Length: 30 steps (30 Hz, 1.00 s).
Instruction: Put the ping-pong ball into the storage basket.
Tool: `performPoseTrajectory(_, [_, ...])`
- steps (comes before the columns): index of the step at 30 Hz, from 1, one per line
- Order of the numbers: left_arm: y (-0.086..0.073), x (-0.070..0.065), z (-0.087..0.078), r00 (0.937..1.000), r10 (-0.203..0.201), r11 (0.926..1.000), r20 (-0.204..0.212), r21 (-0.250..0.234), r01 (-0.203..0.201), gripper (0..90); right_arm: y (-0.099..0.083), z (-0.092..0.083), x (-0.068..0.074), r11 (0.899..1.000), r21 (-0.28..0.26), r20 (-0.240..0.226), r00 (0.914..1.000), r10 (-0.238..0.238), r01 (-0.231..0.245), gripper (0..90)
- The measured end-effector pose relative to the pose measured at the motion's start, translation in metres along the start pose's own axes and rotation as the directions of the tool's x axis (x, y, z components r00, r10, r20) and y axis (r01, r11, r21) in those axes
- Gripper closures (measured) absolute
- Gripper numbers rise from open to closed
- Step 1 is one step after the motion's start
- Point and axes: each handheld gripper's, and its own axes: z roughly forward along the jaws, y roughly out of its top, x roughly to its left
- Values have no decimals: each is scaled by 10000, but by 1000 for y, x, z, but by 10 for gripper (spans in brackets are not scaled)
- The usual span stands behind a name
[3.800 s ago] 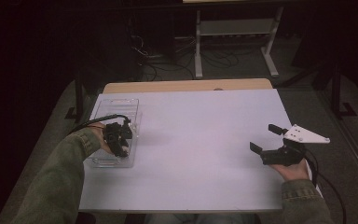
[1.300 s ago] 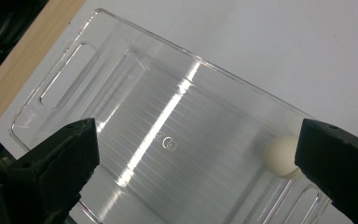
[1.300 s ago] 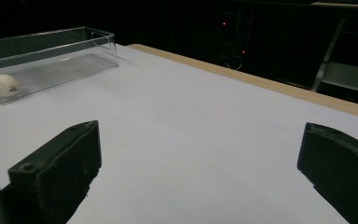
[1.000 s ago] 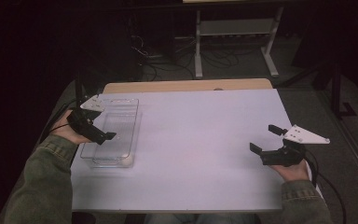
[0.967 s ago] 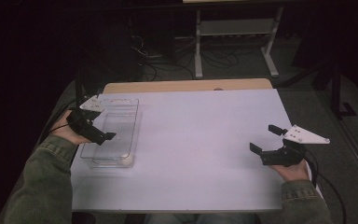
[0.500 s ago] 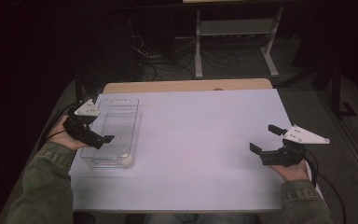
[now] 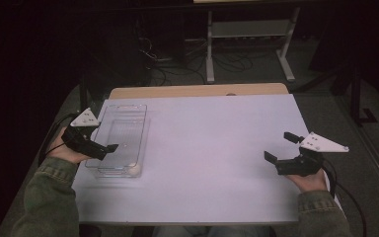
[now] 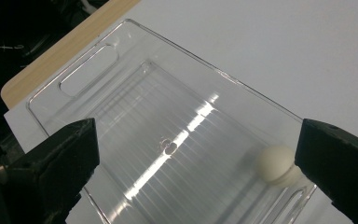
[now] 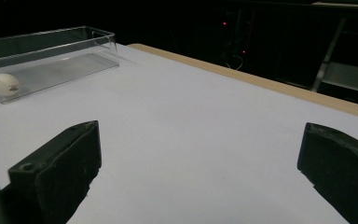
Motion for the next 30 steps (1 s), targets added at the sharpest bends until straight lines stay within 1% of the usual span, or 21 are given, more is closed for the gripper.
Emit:
performPoseTrajectory(1, [-1,0,0,10000,30,10000,-7,1,-30,0,0,0,0,10000,4,0,10000,-5,5,0])
performPoseTrajectory(5, [-6,-3,0,9999,-153,9997,-37,-186,152,0,0,0,0,10000,3,0,10000,-3,3,0])
performPoseTrajectory(8, [-9,-3,0,9998,-204,9992,-29,-338,203,0,0,0,0,10000,8,2,10000,-4,4,0])
performPoseTrajectory(9, [-11,-3,0,9996,-299,9988,3,-376,298,0,0,0,0,10000,11,3,10000,-6,6,0])
performPoseTrajectory(14, [-17,-6,0,9991,-429,9968,-45,-675,425,0,0,0,0,10000,1,10,10000,-3,3,0])
performPoseTrajectory(16, [-20,-7,0,9986,-531,9951,-89,-835,521,0,0,0,0,10000,6,9,10000,-4,4,0])
performPoseTrajectory(18, [-23,-9,-1,9980,-574,9922,-280,-1121,540,0,0,0,0,10000,-2,8,10000,-13,13,0])
performPoseTrajectory(19, [-25,-9,-1,9972,-693,9900,-282,-1250,652,0,0,0,0,10000,1,11,10000,-4,4,0])
performPoseTrajectory(24, [-34,-12,4,9953,-889,9882,-378,-1286,834,0,0,0,0,10000,17,16,10000,-8,8,0])
performPoseTrajectory(29, [-42,-15,7,9921,-1204,9815,-355,-1543,1136,0,0,0,1,10000,29,7,10000,-9,9,0])
performPoseTrajectory(30, [-44,-15,7,9910,-1267,9797,-425,-1618,1183,0,0,0,1,10000,29,6,10000,-4,4,0])
